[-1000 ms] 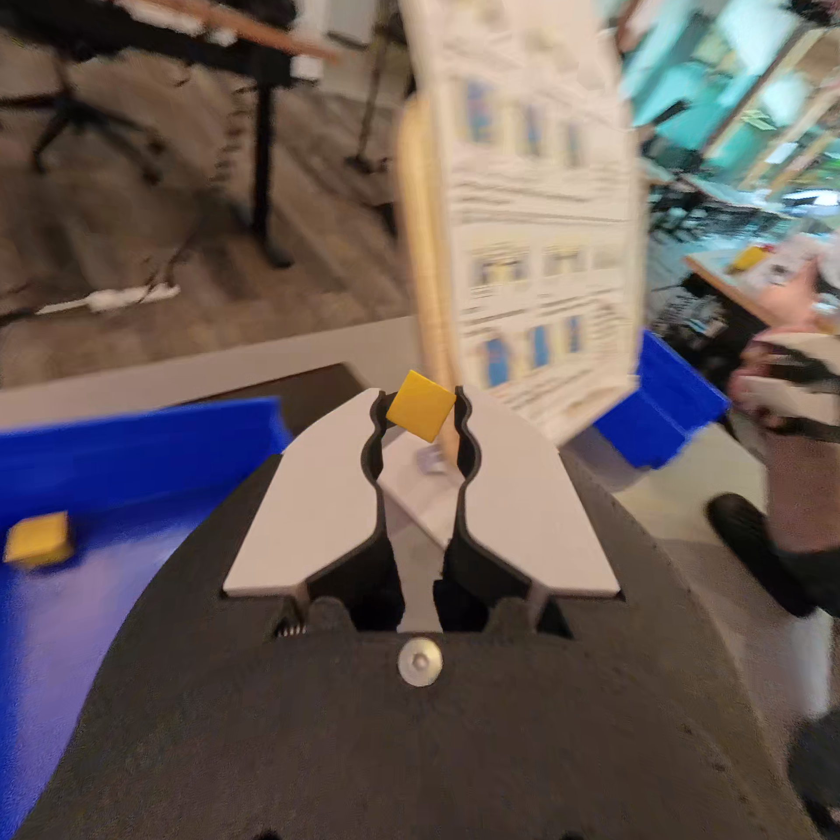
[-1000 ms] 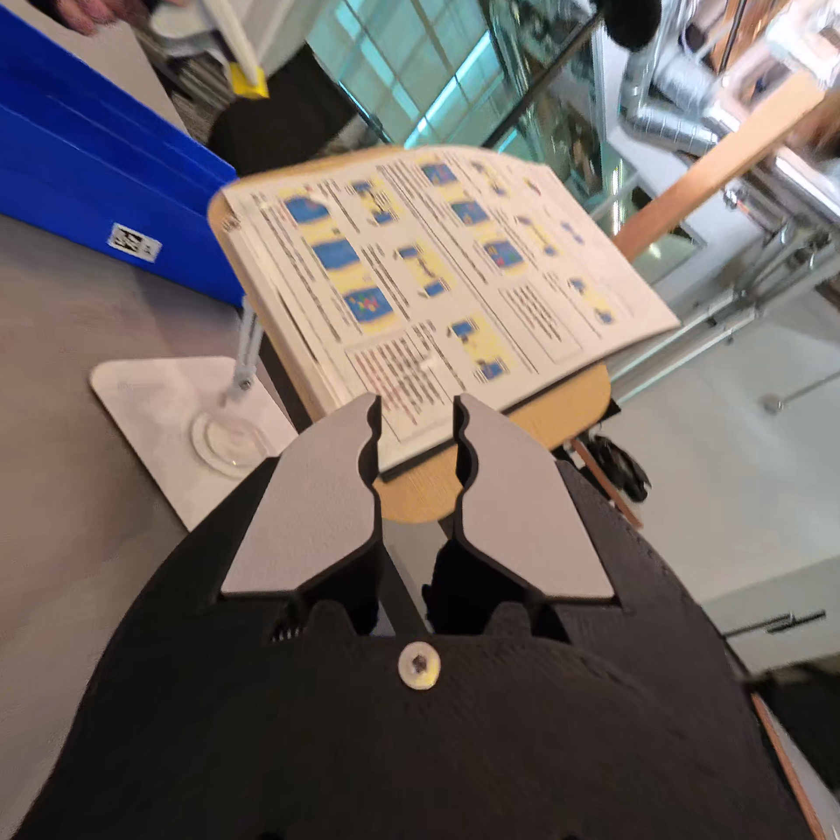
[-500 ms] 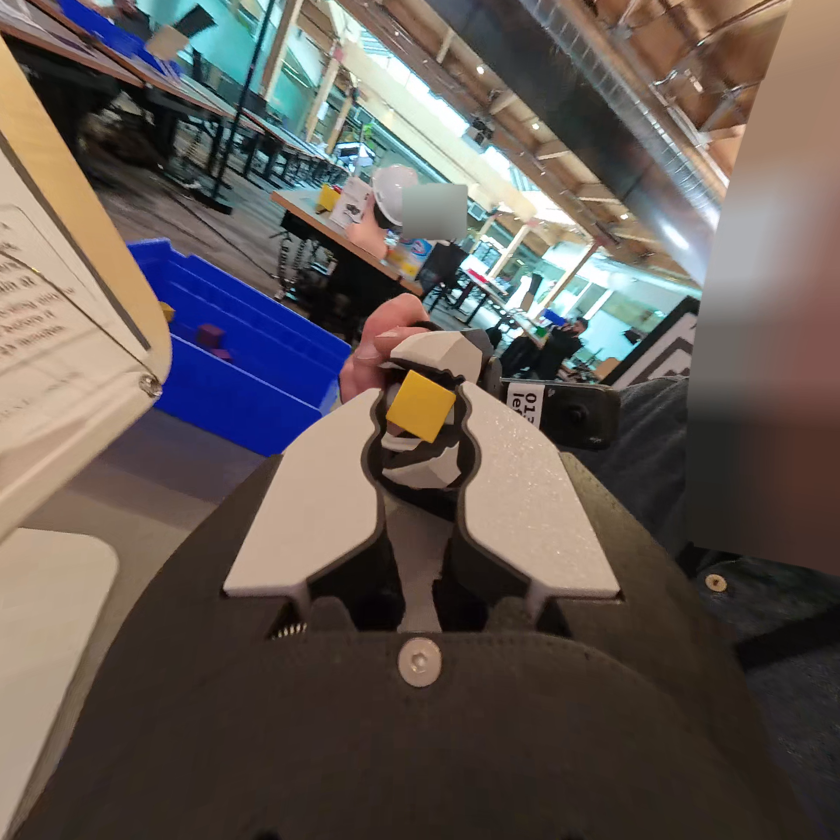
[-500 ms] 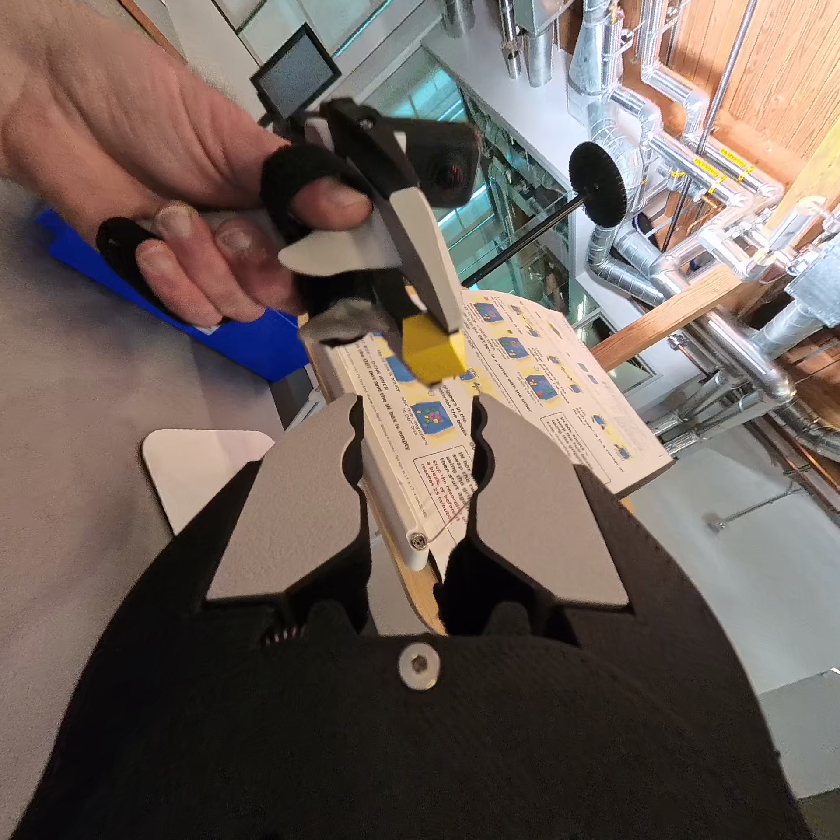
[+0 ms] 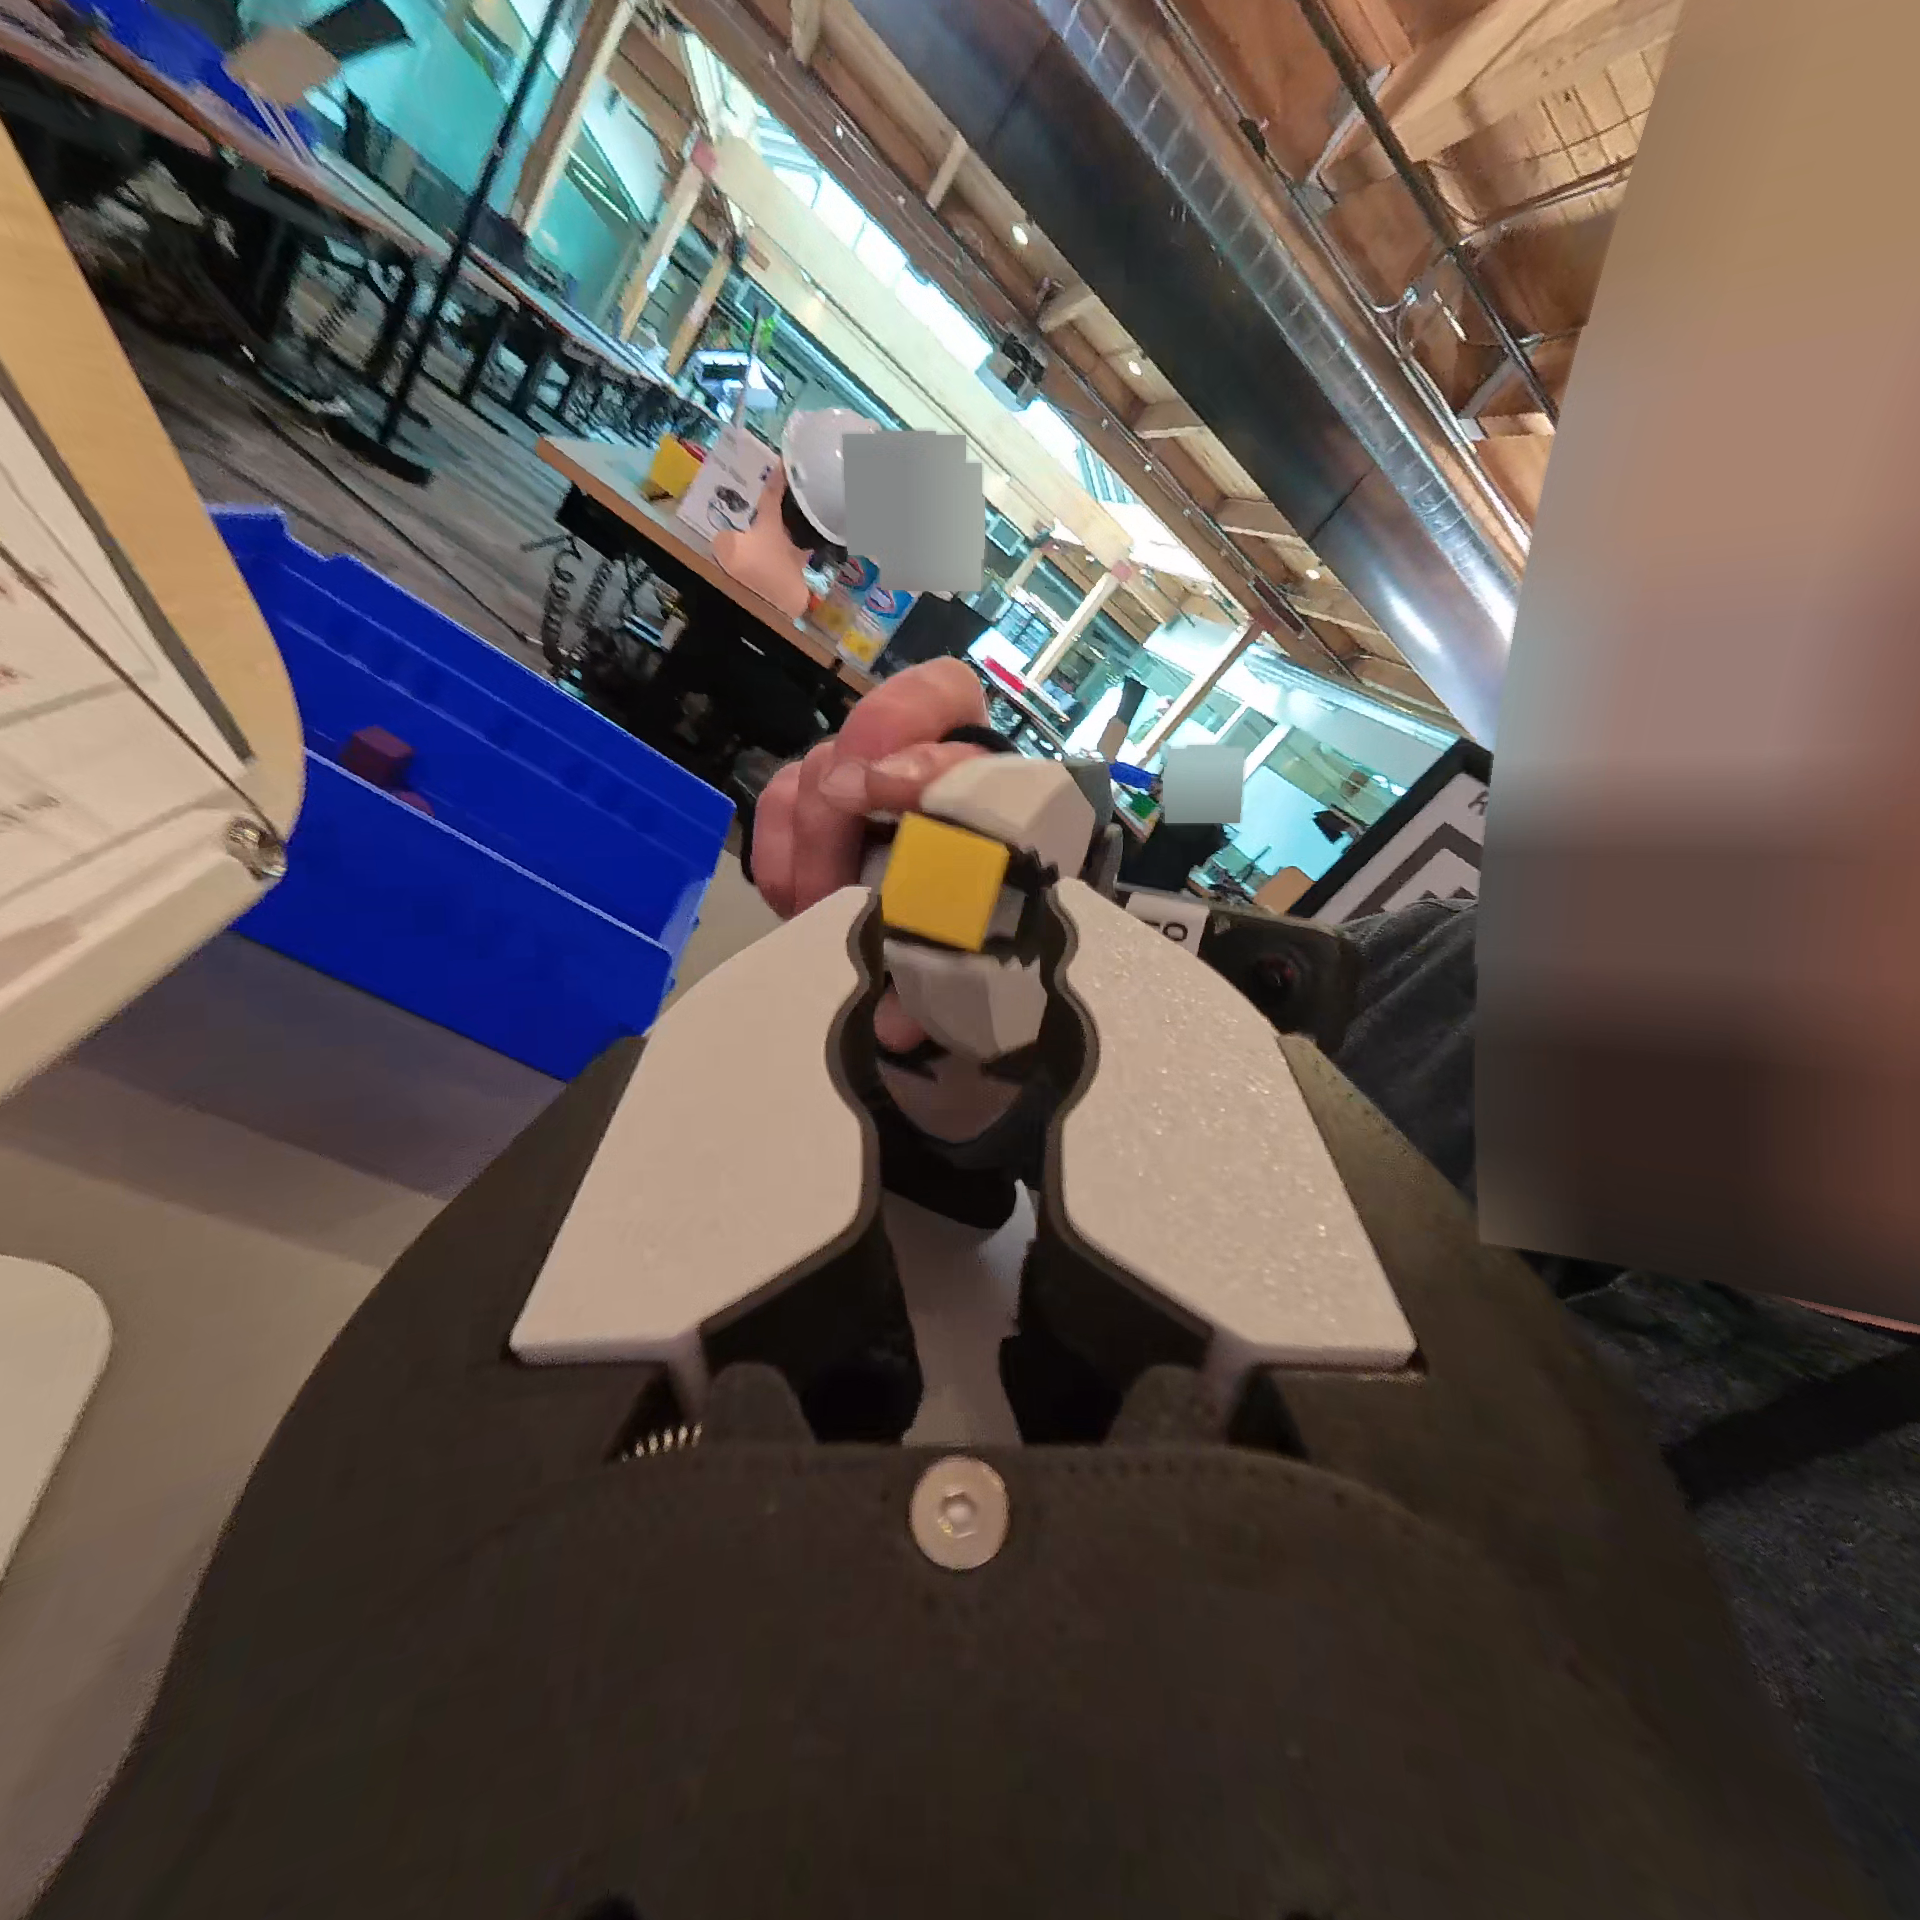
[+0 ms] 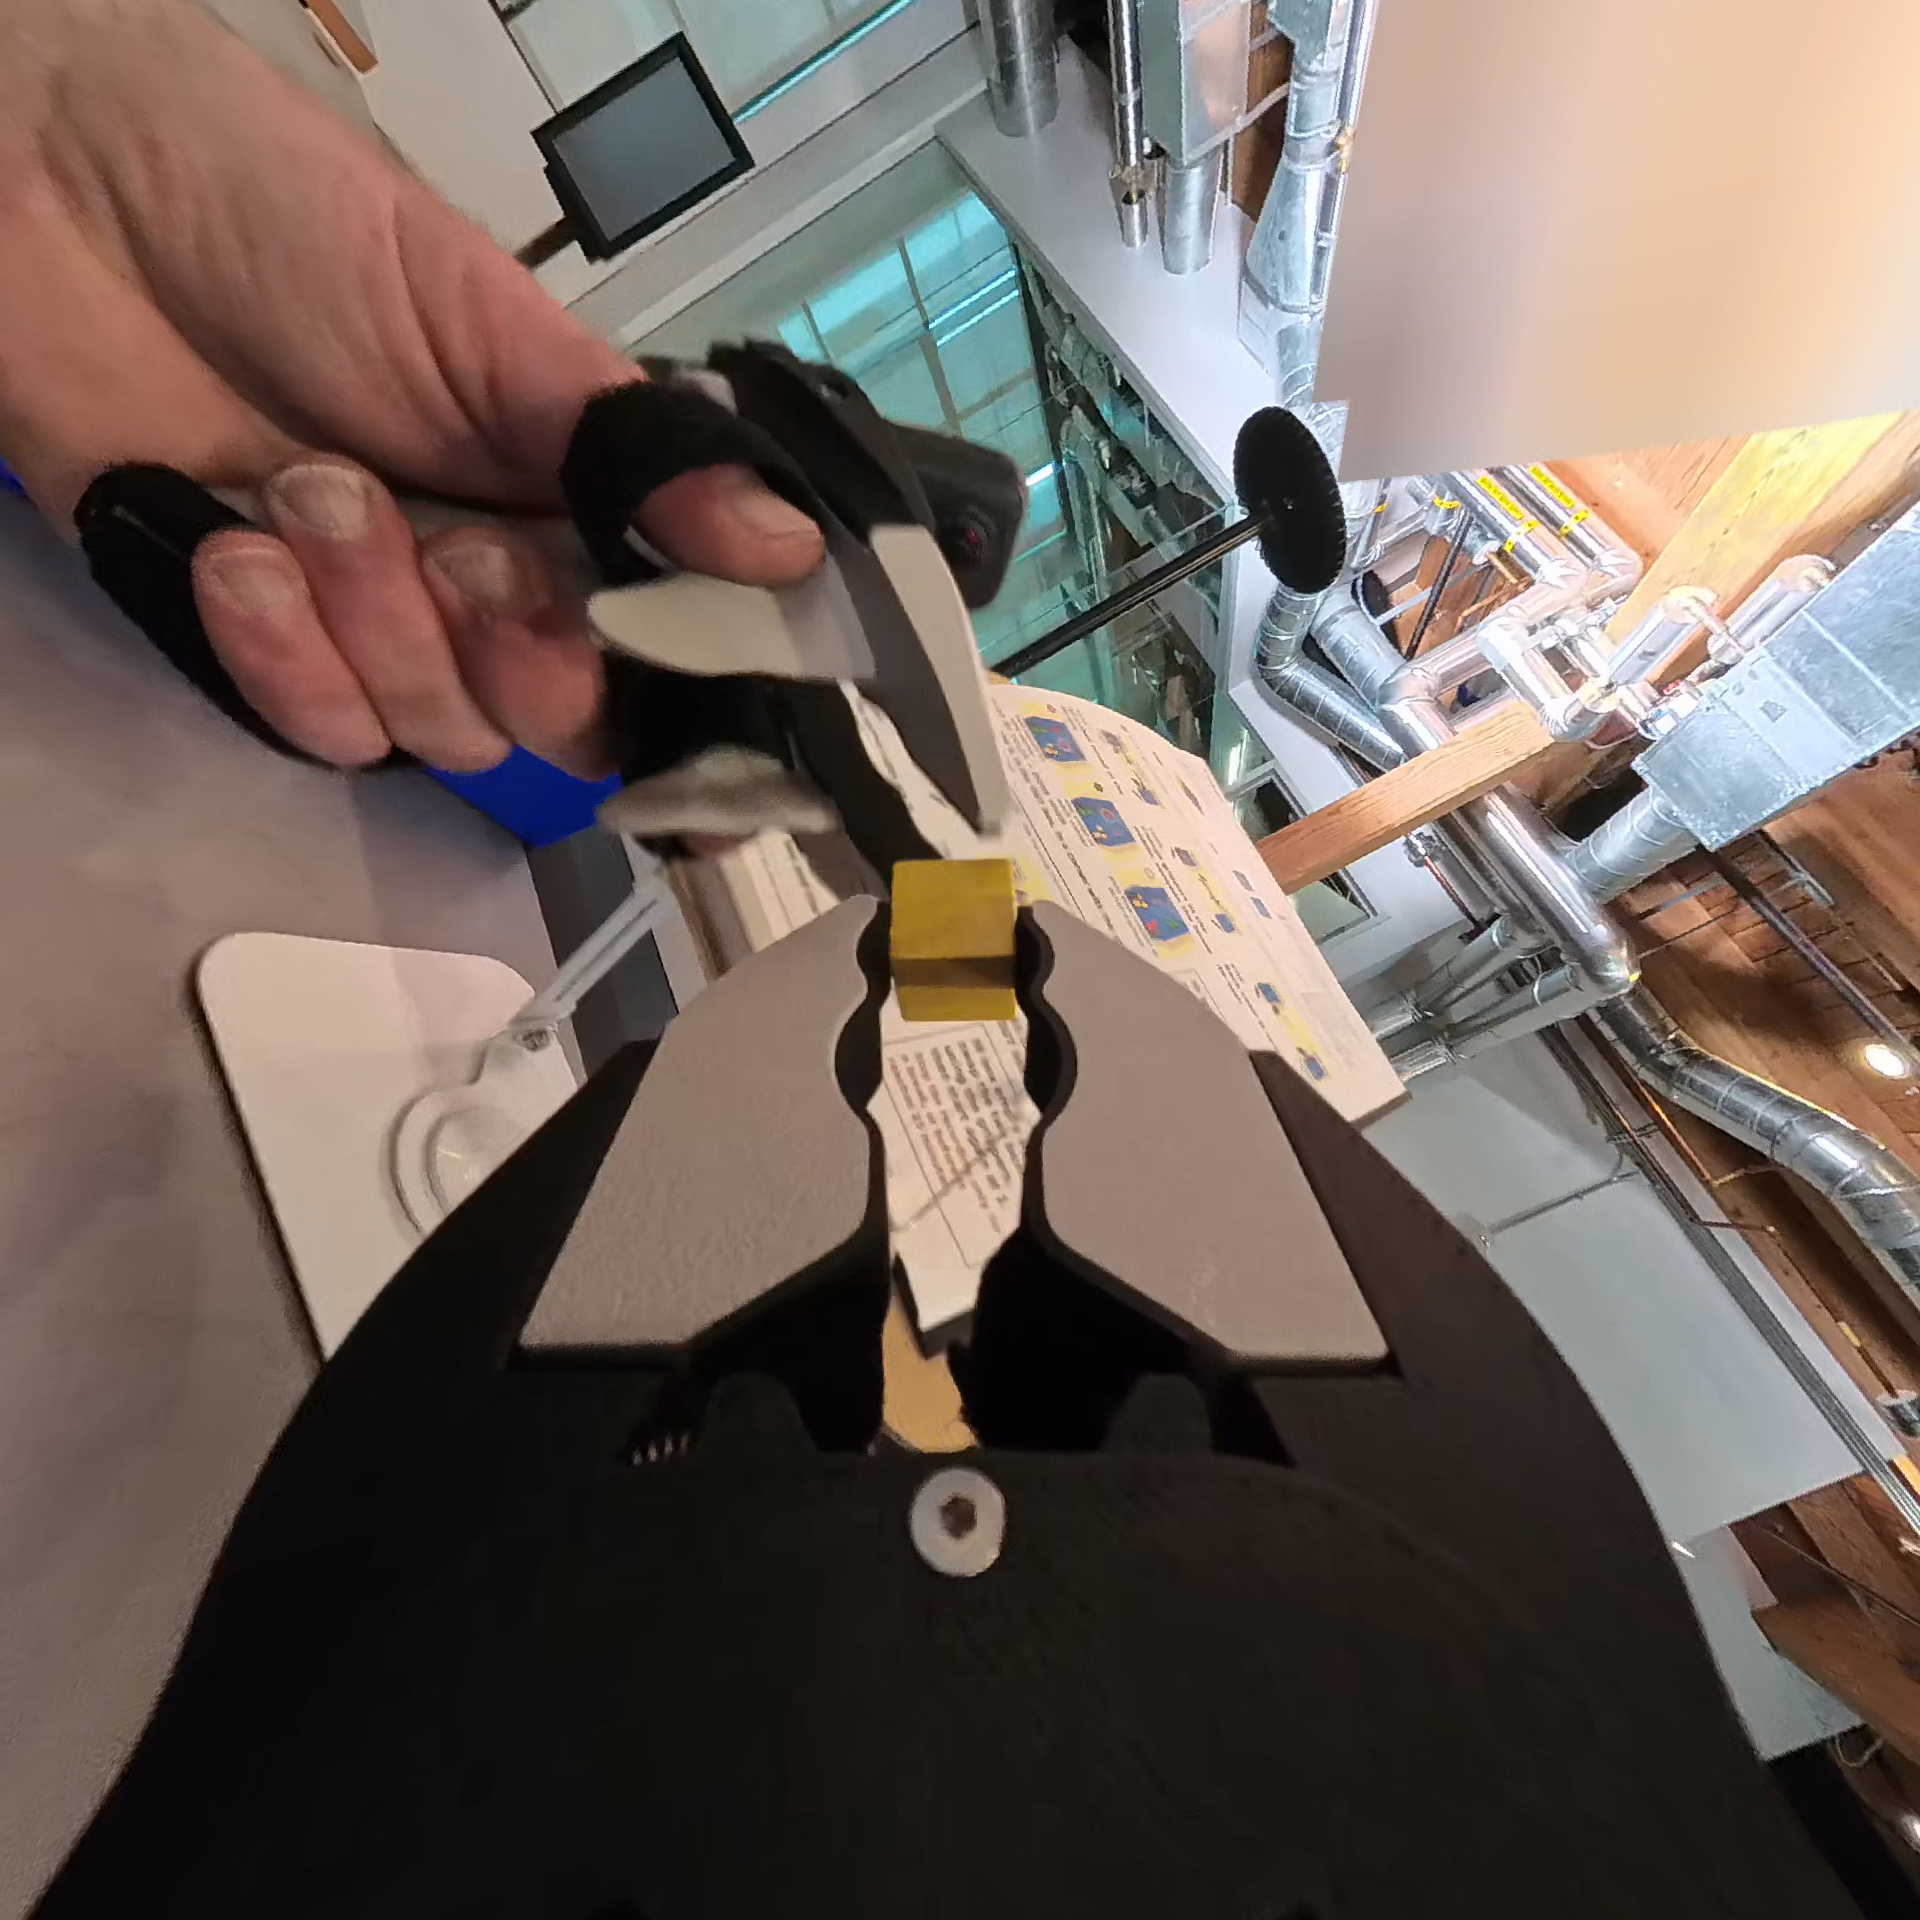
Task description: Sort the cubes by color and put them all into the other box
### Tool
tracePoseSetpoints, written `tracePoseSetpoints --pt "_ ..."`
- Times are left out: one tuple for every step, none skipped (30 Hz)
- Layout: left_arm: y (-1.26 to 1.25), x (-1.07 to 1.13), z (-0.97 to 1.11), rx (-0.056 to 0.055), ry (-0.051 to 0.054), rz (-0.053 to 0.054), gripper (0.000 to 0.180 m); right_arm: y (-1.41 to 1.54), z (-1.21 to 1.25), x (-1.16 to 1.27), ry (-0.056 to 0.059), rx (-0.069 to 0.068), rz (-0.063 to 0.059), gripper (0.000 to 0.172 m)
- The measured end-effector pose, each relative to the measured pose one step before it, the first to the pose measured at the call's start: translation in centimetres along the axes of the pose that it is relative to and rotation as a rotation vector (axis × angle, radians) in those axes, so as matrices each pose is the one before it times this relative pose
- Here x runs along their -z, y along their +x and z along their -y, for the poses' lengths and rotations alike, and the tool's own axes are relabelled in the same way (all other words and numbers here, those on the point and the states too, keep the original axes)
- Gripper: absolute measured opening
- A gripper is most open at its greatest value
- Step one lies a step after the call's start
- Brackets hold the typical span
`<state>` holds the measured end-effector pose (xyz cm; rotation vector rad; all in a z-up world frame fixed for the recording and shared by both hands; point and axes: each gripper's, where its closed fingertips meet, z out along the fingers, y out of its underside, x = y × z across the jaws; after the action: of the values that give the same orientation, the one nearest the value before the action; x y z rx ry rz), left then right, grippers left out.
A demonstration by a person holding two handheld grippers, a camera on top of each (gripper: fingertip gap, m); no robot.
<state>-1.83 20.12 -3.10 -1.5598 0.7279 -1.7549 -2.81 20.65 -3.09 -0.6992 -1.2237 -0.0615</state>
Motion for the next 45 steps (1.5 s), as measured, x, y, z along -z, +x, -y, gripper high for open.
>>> tracePoseSetpoints --pt "0.072 0.464 0.403 -0.0216 0.0094 0.0129 0.026 0.849 -0.703 0.202 -0.0220 0.0002 -0.0074 0.022" --pt "0.084 0.459 0.383 -0.0225 0.0056 0.0135 0.023 1.319 -1.257 0.185 -0.0454 -0.0063 -0.0220 0.022" --pt "0.110 0.456 0.431 -0.0249 0.0095 0.0139 0.017 1.315 -1.667 0.147 -0.0558 -0.0171 -0.0073 0.022" --pt "0.081 0.389 0.361 -0.0285 0.0080 0.0164 0.010 1.293 -2.017 0.135 -0.0652 -0.0255 0.0025 0.022" --pt "0.004 0.265 0.147 -0.0293 -0.0030 0.0189 0.004 1.617 -2.163 0.186 -0.0612 -0.0229 -0.0207 0.022" --pt "-0.036 0.099 -0.065 -0.0214 -0.0142 0.0162 0.003 1.773 -2.116 0.210 -0.0455 -0.0236 -0.0336 0.022" --pt "0.004 -0.002 -0.135 -0.0070 -0.0153 0.0059 0.004 1.211 -2.373 0.072 -0.0645 -0.0396 0.0066 0.022" --pt "0.086 -0.015 -0.016 0.0024 -0.0039 -0.0043 0.004 0.699 -2.743 -0.059 -0.0987 -0.0509 0.0408 0.022" --pt "0.034 0.035 0.099 0.0018 0.0077 -0.0034 0.004 1.104 -2.525 -0.134 -0.0839 -0.0417 -0.0010 0.023" --pt "-0.084 0.031 0.062 -0.0012 0.0073 0.0036 0.003 0.920 -2.372 -0.250 -0.0693 -0.0223 -0.0033 0.023" --pt "-0.122 -0.012 -0.114 -0.0005 -0.0033 0.0028 0.002 0.252 -2.565 -0.445 -0.0849 -0.0213 0.0304 0.023" --pt "-0.041 -0.079 -0.231 0.0045 -0.0128 -0.0062 0.002 0.153 -2.565 -0.616 -0.0879 -0.0182 0.0265 0.023" --pt "0.034 -0.098 -0.164 0.0076 -0.0091 -0.0108 0.002 0.392 -2.072 -0.715 -0.0585 -0.0081 -0.0031 0.023" --pt "0.006 -0.068 -0.041 0.0047 0.0017 -0.0039 0.002 -0.032 -1.835 -0.810 -0.0509 -0.0180 0.0160 0.023" --pt "-0.062 -0.057 -0.034 -0.0008 0.0019 0.0038 0.002 -0.528 -1.806 -0.898 -0.0626 -0.0369 0.0488 0.024" --pt "-0.084 -0.058 -0.137 -0.0037 -0.0065 0.0056 0.002 -0.213 -1.424 -0.901 -0.0455 -0.0335 0.0240 0.032" --pt "-0.053 -0.041 -0.137 -0.0035 -0.0092 0.0049 0.002 0.092 -1.080 -0.736 -0.0320 -0.0165 0.0008 0.036" --pt "-0.035 0.028 -0.011 -0.0034 -0.0024 0.0043 0.002 0.090 -0.975 -0.520 -0.0361 -0.0117 0.0023 0.040" --pt "0.003 0.110 0.107 -0.0043 0.0043 0.0039 0.001 0.316 -0.631 -0.231 -0.0269 -0.0098 -0.0091 0.042" --pt "-0.007 0.151 0.126 -0.0051 0.0041 0.0048 0.001 0.618 -0.038 0.146 0.0025 -0.0060 -0.0269 0.041" --pt "-0.033 0.168 0.107 -0.0055 0.0014 0.0062 0.001 0.639 0.474 0.457 0.0275 -0.0072 -0.0273 0.039" --pt "-0.067 0.216 0.131 -0.0058 0.0014 0.0073 0.001 0.450 0.718 0.578 0.0363 -0.0148 -0.0139 0.036" --pt "-0.093 0.264 0.201 -0.0065 0.0042 0.0095 0.001 0.348 0.684 0.573 0.0279 -0.0217 -0.0073 0.034" --pt "-0.151 0.345 0.250 -0.0074 0.0050 0.0119 0.002 0.370 0.614 0.503 0.0212 -0.0168 -0.0128 0.032" --pt "-0.191 0.424 0.285 -0.0084 0.0052 0.0152 0.002 0.321 0.585 0.463 0.0197 -0.0014 -0.0160 0.030" --pt "-0.239 0.487 0.331 -0.0093 0.0062 0.0189 0.003 0.180 0.476 0.401 0.0153 0.0113 -0.0125 0.029" --pt "-0.312 0.522 0.305 -0.0121 0.0031 0.0240 0.003 -0.003 0.400 0.335 0.0102 0.0151 -0.0035 0.029" --pt "-0.426 0.580 0.254 -0.0158 -0.0039 0.0326 0.003 -0.020 0.456 0.270 0.0133 0.0104 -0.0059 0.029" --pt "-0.543 0.671 0.281 -0.0175 -0.0056 0.0403 0.004 -0.009 0.471 0.199 0.0140 0.0062 -0.0081 0.028" --pt "-0.590 0.819 0.424 -0.0180 -0.0012 0.0431 0.007 -0.143 0.436 0.133 0.0124 0.0072 -0.0033 0.027" --pt "-0.659 1.004 0.581 -0.0180 0.0045 0.0450 0.010 -0.304 0.346 0.056 0.0093 0.0114 0.0054 0.027" --pt "-0.829 1.183 0.678 -0.0187 0.0081 0.0516 0.011 -0.454 0.216 -0.002 0.0026 0.0181 0.0119 0.027" --pt "-1.033 1.342 0.707 -0.0176 0.0108 0.0591 0.012 -0.289 0.162 -0.046 -0.0010 0.0225 -0.0012 0.027" --pt "-1.175 1.409 0.733 -0.0129 0.0160 0.0590 0.014 -0.093 0.203 -0.032 0.0008 0.0226 -0.0138 0.027" --pt "-1.282 1.432 0.751 -0.0085 0.0210 0.0562 0.016 -0.124 0.341 0.012 0.0068 0.0182 -0.0114 0.027" --pt "-1.428 1.375 0.667 -0.0064 0.0201 0.0558 0.017 -0.258 0.453 0.043 0.0122 0.0099 -0.0014 0.026" --pt "-1.582 1.277 0.571 -0.0040 0.0164 0.0557 0.018 -0.360 0.460 0.063 0.0127 0.0047 0.0065 0.026" --pt "-1.754 1.167 0.485 0.0024 0.0136 0.0558 0.019 -0.221 0.472 0.070 0.0129 0.0048 -0.0015 0.026" --pt "-1.873 1.020 0.456 0.0051 0.0119 0.0564 0.019 -0.063 0.483 0.096 0.0148 0.0060 -0.0097 0.025" --pt "-1.977 0.807 0.394 -0.0006 0.0069 0.0574 0.019 -0.088 0.453 0.119 0.0136 0.0044 -0.0054 0.024" --pt "-2.078 0.523 0.149 -0.0047 -0.0078 0.0560 0.019 -0.126 0.435 0.117 0.0127 0.0004 -0.0015 0.024" --pt "-2.047 0.211 -0.215 0.0025 -0.0277 0.0465 0.019 -0.203 0.426 0.091 0.0125 -0.0038 0.0036 0.024" --pt "-1.774 -0.059 -0.343 0.0135 -0.0311 0.0230 0.020 -0.231 0.437 0.065 0.0142 -0.0032 0.0039 0.023" --pt "-1.570 -0.259 -0.324 0.0185 -0.0238 0.0081 0.020 -0.233 0.380 0.033 0.0111 0.0022 0.0019 0.022" --pt "-1.711 -0.383 -0.552 0.0181 -0.0357 0.0194 0.020 -0.207 0.257 0.015 0.0058 0.0092 -0.0006 0.022"
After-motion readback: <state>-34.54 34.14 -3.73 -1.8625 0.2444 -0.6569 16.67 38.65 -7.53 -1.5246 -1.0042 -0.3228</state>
